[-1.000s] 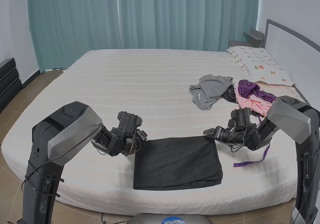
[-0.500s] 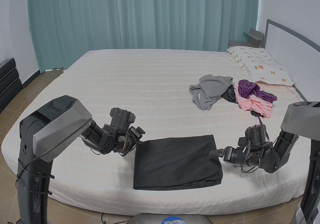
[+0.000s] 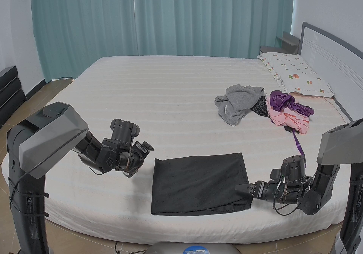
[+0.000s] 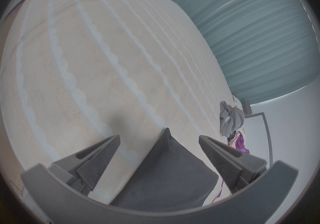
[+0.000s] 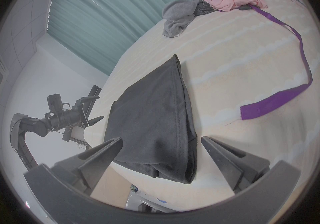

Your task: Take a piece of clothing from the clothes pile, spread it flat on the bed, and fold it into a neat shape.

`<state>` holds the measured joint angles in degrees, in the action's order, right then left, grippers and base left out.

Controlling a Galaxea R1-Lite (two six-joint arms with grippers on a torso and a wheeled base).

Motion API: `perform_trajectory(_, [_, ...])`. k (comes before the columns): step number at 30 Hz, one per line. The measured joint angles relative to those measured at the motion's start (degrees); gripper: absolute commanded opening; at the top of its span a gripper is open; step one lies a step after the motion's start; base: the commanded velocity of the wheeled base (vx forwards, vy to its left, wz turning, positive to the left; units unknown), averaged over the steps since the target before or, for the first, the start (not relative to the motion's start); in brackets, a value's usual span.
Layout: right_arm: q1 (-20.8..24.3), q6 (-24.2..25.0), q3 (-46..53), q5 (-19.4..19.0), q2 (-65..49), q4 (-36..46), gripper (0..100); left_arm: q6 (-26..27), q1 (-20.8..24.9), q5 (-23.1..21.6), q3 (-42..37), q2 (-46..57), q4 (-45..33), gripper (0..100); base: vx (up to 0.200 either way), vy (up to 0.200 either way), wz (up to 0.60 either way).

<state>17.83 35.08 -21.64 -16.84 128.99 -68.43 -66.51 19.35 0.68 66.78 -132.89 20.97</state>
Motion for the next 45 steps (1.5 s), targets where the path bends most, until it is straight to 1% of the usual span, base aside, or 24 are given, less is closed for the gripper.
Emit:
perform_trajectory(1, [0.11, -0.06, 0.01, 0.04, 0.26, 0.00, 0, 0.00, -0.09, -0.02, -0.02, 0.09, 0.02, 100, 0.000, 0.000, 0.00])
perform_trajectory(11, [0.55, -1.17, 1.41, 0.59, 1.16, 0.00, 0, 0.00, -0.26, -0.02, -0.09, 0.41, -0.06, 100, 0.000, 0.000, 0.00])
perform_trajectory(17, [0.29, -3.45, 3.34, 0.83, 0.98, -0.06, 0, 0.00, -0.20, -0.04, -0.09, 0.43, -0.15, 100, 0.000, 0.000, 0.00])
perform_trajectory(36, [-1.08, -4.22, 5.02, 0.80, 0.21, -0.05, 0, 0.35, 0.44, -0.11, -0.52, 0.45, -0.17, 100, 0.000, 0.000, 0.00])
perform_trajectory(37, [-1.05, -4.30, 5.08, 0.80, 0.21, -0.05, 100, 0.39, 0.44, -0.20, -0.57, 0.45, -0.17, 100, 0.000, 0.000, 0.00])
perform_trajectory(39, [-1.02, -4.52, 5.19, 0.78, 0.21, 0.05, 100, 0.46, 0.49, -0.71, -0.68, 0.45, -0.17, 100, 0.000, 0.000, 0.00])
perform_trajectory(43, [-1.05, -4.77, 5.30, 0.80, 0.15, -0.02, 100, 0.83, 0.55, -3.96, -1.02, 0.61, -0.12, 100, 0.000, 0.000, 0.00])
perform_trajectory(45, [-1.16, -4.79, 5.28, 0.78, 0.06, -0.11, 100, 2.19, 0.55, -5.25, -1.29, 0.69, -0.12, 100, 0.000, 0.000, 0.00])
